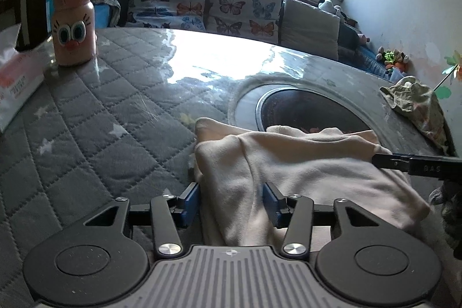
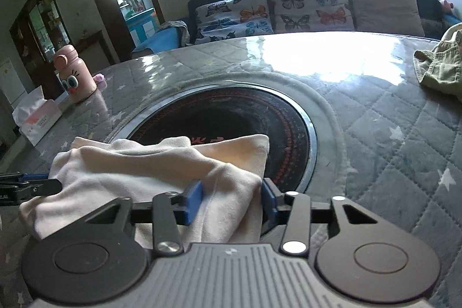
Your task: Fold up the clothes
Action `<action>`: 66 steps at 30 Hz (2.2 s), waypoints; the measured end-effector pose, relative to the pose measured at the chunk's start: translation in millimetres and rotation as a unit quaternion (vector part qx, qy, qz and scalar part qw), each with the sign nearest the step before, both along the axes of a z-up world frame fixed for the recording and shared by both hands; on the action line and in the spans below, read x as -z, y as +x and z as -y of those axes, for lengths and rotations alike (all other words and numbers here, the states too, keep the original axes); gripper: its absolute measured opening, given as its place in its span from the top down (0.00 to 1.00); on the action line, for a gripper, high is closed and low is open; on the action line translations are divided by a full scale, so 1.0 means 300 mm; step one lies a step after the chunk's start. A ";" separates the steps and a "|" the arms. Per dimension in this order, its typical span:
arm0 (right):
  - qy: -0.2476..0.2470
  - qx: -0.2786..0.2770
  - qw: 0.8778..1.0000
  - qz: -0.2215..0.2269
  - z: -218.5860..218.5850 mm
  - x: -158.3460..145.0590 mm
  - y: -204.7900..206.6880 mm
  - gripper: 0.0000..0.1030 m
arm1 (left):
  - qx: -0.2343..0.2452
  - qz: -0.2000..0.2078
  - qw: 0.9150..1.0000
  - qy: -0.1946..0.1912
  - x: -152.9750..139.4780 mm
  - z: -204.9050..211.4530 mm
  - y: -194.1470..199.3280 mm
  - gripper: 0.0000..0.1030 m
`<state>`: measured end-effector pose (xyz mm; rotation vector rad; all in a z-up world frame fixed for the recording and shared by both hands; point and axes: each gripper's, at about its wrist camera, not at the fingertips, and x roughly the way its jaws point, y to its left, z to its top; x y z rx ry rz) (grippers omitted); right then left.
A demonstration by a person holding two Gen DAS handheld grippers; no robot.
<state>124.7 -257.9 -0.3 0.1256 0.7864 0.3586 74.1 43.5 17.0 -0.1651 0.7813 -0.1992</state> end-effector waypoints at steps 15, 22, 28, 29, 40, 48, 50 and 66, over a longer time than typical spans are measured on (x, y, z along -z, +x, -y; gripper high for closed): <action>-0.004 -0.006 1.000 0.021 -0.041 -0.064 -0.038 0.88 | -0.041 0.003 0.999 -0.022 -0.004 -0.004 -0.028 0.61; -0.011 -0.006 1.000 0.027 -0.063 -0.078 -0.049 0.88 | -0.039 0.009 0.998 -0.038 0.004 -0.011 -0.028 0.76; -0.011 -0.022 0.999 0.042 -0.093 -0.131 -0.062 0.89 | -0.039 0.026 0.998 -0.048 -0.014 -0.028 -0.053 0.84; -0.011 -0.027 0.998 0.046 -0.103 -0.144 -0.063 0.90 | -0.041 0.033 0.997 -0.048 -0.027 -0.039 -0.066 0.84; -0.006 -0.112 0.991 0.072 -0.360 -0.230 -0.031 0.91 | -0.099 0.086 0.991 -0.036 -0.148 -0.227 -0.193 0.85; 0.010 -0.172 0.982 0.074 -0.591 -0.238 0.048 0.91 | -0.169 0.096 0.981 -0.016 -0.194 -0.412 -0.233 0.85; 0.014 -0.180 0.981 0.074 -0.633 -0.234 0.067 0.91 | -0.182 0.091 0.979 -0.014 -0.187 -0.445 -0.228 0.85; -0.043 -0.186 0.980 0.061 -0.740 -0.127 0.142 0.79 | -0.211 0.074 0.974 0.021 -0.146 -0.498 -0.213 0.64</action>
